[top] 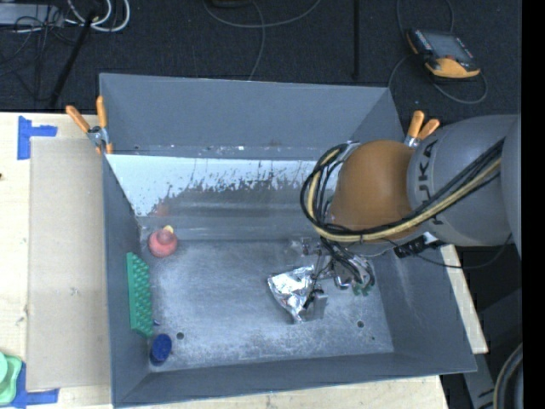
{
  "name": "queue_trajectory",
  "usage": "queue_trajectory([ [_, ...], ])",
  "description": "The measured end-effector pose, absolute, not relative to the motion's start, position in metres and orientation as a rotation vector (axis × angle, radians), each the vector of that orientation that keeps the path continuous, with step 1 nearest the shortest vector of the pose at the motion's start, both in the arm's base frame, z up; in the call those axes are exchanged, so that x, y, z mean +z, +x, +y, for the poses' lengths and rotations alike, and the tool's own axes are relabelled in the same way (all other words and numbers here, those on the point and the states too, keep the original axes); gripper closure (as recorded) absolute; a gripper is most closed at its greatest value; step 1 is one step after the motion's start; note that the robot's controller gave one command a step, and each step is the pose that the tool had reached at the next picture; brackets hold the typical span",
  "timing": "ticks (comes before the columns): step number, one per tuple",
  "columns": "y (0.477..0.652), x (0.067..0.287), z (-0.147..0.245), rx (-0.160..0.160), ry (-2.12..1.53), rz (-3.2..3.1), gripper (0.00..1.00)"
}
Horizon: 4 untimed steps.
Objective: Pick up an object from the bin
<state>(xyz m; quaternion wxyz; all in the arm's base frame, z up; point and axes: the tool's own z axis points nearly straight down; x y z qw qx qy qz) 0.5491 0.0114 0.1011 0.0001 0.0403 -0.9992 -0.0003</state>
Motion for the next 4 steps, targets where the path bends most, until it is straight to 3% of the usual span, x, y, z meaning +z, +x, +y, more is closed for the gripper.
queue_trajectory([
  [1, 0.543, 0.100, 0.010, -0.001, 0.068, -3.138, 0.00],
  [2, 0.547, 0.069, 0.018, -0.001, -0.172, -3.133, 0.00],
  [3, 0.518, 0.069, -0.013, 0.000, -0.061, -3.136, 0.00],
  [4, 0.519, 0.070, -0.012, 0.000, -0.060, -3.138, 1.00],
])
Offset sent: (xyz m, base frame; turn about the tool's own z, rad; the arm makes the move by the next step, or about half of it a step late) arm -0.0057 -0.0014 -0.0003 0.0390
